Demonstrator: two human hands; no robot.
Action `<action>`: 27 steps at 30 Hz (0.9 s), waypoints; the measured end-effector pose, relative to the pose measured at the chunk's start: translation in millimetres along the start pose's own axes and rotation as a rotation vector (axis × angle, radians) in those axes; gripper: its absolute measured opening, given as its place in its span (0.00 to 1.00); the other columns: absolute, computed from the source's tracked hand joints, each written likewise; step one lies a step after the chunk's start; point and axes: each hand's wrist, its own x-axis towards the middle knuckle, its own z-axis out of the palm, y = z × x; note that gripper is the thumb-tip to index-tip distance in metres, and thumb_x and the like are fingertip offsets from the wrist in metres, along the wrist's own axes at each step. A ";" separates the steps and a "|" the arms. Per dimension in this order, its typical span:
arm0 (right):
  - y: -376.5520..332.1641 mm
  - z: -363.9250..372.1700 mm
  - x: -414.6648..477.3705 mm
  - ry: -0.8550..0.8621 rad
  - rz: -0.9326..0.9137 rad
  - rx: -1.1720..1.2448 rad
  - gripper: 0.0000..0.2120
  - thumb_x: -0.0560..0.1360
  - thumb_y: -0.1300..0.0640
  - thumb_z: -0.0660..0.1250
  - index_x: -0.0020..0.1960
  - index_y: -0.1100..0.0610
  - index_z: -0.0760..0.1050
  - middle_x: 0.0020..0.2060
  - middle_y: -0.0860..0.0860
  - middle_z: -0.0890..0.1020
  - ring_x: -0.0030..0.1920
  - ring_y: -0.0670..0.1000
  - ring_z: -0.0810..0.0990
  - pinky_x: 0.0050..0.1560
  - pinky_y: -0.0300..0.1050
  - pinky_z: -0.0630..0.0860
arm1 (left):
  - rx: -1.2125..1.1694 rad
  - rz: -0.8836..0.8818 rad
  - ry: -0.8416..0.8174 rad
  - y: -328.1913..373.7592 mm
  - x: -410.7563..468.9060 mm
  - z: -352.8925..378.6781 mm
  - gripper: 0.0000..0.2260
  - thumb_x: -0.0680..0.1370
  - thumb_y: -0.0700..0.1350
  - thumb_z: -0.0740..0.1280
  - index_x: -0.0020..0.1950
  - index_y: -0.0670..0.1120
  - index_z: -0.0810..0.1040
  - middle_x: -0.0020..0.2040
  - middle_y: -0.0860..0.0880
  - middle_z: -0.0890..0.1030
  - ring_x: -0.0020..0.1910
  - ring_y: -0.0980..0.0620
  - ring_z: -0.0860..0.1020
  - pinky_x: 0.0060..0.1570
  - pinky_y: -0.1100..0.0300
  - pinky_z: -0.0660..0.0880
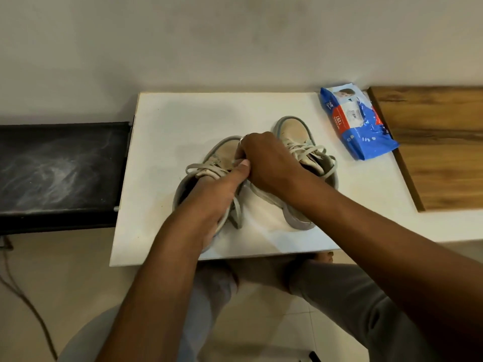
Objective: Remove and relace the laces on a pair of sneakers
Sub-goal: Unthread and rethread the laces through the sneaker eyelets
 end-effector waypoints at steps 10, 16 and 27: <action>-0.1 0.6 1.6 -0.007 0.039 0.054 0.06 0.74 0.58 0.68 0.42 0.59 0.82 0.37 0.55 0.84 0.39 0.56 0.82 0.43 0.53 0.81 | 0.677 0.236 0.266 -14.1 -11.5 10.6 0.27 0.67 0.66 0.72 0.58 0.51 0.76 0.44 0.56 0.78 0.42 0.54 0.76 0.44 0.59 0.72; -3.3 -7.2 -2.7 -0.008 0.069 0.113 0.06 0.74 0.60 0.70 0.47 0.59 0.84 0.43 0.56 0.86 0.44 0.55 0.83 0.45 0.47 0.80 | 0.725 0.273 0.444 -14.2 -0.9 18.3 0.13 0.75 0.52 0.69 0.56 0.46 0.78 0.46 0.50 0.80 0.41 0.51 0.73 0.42 0.58 0.70; -3.5 -23.4 -12.6 0.123 -0.044 0.243 0.08 0.76 0.62 0.69 0.52 0.57 0.84 0.43 0.49 0.84 0.42 0.47 0.80 0.43 0.34 0.74 | -0.236 0.100 -0.096 6.6 1.6 -39.2 0.07 0.61 0.33 0.59 0.29 0.44 0.65 0.31 0.46 0.64 0.30 0.49 0.65 0.32 0.59 0.65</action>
